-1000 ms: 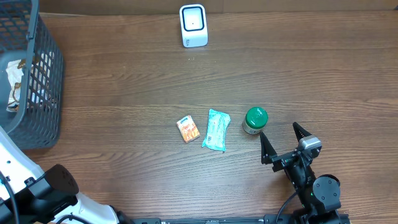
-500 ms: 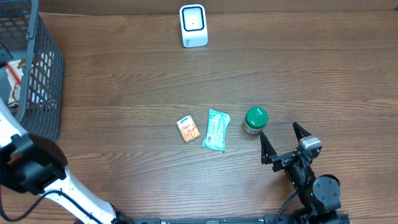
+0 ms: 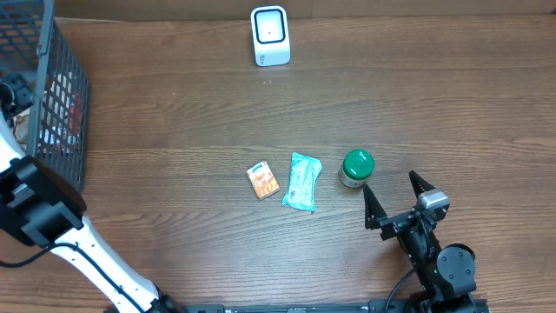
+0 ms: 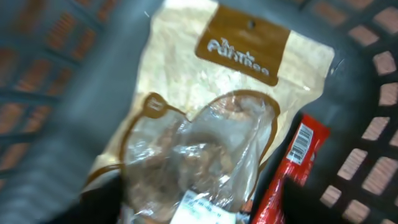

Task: Scan the item barcode
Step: 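Grasp the Pantree bag and red stick snack with the left gripper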

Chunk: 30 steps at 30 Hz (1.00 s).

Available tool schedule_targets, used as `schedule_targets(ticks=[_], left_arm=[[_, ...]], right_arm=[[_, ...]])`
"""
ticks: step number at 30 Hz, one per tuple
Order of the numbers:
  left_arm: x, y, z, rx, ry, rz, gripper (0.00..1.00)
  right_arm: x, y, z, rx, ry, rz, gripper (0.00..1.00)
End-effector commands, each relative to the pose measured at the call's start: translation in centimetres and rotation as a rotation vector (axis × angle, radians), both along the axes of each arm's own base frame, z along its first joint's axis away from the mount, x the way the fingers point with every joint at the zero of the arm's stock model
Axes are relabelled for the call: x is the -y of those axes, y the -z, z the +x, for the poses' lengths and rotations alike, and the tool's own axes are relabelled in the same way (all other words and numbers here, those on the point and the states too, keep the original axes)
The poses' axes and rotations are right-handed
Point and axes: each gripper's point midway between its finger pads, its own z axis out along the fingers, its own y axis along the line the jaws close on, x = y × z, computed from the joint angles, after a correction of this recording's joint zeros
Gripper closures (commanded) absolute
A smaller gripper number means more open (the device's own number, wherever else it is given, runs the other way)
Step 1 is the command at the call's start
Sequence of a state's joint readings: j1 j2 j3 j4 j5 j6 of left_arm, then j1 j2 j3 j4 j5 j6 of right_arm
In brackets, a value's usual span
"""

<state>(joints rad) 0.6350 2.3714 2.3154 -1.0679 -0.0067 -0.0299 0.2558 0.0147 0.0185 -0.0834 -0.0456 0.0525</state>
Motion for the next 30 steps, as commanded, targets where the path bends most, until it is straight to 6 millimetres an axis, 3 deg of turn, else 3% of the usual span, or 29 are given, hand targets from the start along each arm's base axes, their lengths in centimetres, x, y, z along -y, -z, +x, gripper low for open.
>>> schedule_targets(ticks=[1,7,18,30], left_arm=[[0.8,1.9,0.9,0.008,0.036,-0.057,0.13],[2.0,4.1,1.5,-0.06,0.206,-0.027,0.0],[3.6,7.2,0.1,-0.172,0.4,-0.061,0.0],[2.5,11.9,-2.7,-0.321,0.357,-0.014,0.02]], right_arm=[[0.1,0.2,0.0,0.002,0.002,0.005,0.0],[0.1,0.2,0.0,0.002,0.002,0.005,0.0],[0.1,0.2,0.0,0.002,0.002,0.005,0.0],[0.1,0.2,0.0,0.002,0.002,0.005,0.0]])
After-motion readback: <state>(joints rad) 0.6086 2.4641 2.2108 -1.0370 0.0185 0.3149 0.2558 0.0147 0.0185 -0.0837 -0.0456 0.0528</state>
